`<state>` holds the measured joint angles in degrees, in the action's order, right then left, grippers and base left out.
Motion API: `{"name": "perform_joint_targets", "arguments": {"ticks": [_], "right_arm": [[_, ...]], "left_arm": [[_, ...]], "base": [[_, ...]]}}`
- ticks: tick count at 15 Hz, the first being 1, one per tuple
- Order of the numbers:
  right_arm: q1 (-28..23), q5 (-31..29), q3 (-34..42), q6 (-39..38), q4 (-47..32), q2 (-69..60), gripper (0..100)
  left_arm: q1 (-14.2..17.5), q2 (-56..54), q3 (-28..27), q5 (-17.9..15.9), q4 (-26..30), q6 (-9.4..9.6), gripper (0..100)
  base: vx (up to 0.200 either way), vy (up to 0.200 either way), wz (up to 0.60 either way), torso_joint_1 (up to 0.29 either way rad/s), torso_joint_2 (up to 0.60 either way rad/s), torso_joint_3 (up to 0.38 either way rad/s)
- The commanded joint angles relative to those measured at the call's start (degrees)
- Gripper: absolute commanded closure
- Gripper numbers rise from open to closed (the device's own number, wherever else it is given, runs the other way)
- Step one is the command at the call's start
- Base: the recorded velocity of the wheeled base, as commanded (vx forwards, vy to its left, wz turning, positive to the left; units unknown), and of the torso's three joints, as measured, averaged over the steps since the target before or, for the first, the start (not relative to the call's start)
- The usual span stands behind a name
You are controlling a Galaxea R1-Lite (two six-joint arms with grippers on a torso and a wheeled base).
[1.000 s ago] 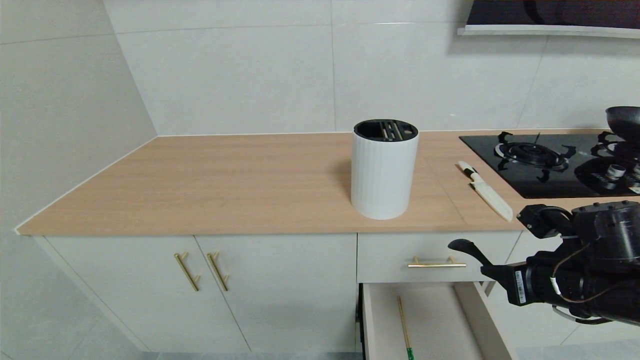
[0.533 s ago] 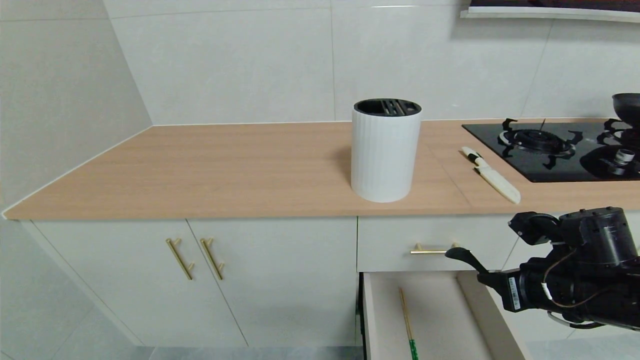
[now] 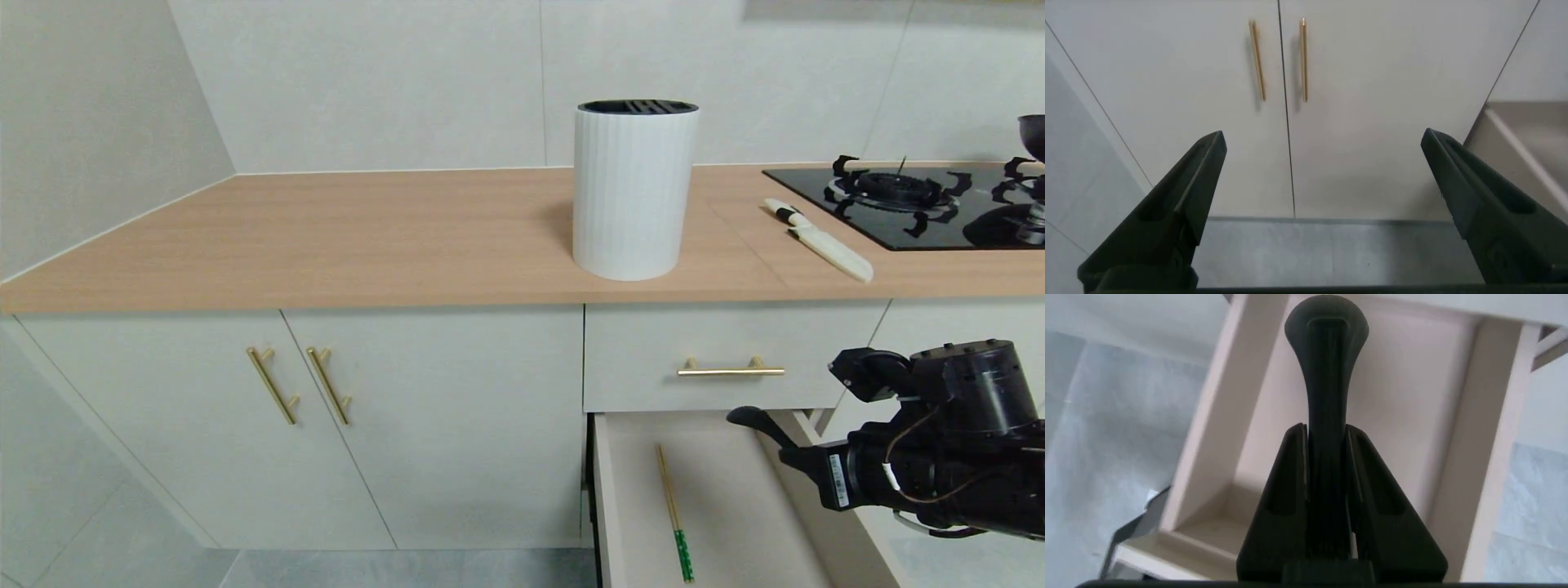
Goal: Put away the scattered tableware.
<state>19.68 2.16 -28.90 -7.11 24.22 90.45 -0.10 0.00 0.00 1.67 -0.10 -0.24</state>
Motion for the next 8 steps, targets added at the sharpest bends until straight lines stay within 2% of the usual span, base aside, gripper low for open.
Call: {"name": "perform_joint_targets", "arguments": {"ticks": [1, 5, 8], "right_arm": [[0.01, 0.04, -0.1, -0.01, 0.04, -0.19, 100], [0.01, 0.04, -0.19, 0.08, 0.04, 1.57, 100], [0.1, 0.04, 0.25, 0.08, 2.85, 4.73, 100]], "left_arm": [[0.01, 0.0, 0.0, 0.0, 0.01, -0.02, 0], [0.01, 0.0, 0.0, 0.0, 0.01, -0.02, 0], [0.01, 0.0, 0.0, 0.09, 0.01, -0.02, 0]], "base": [[0.0, 0.0, 0.0, -0.173, 0.46, 0.31], [0.0, 0.0, 0.0, -0.144, 0.46, 0.304], [0.0, 0.0, 0.0, -0.116, 0.45, 0.331]]}}
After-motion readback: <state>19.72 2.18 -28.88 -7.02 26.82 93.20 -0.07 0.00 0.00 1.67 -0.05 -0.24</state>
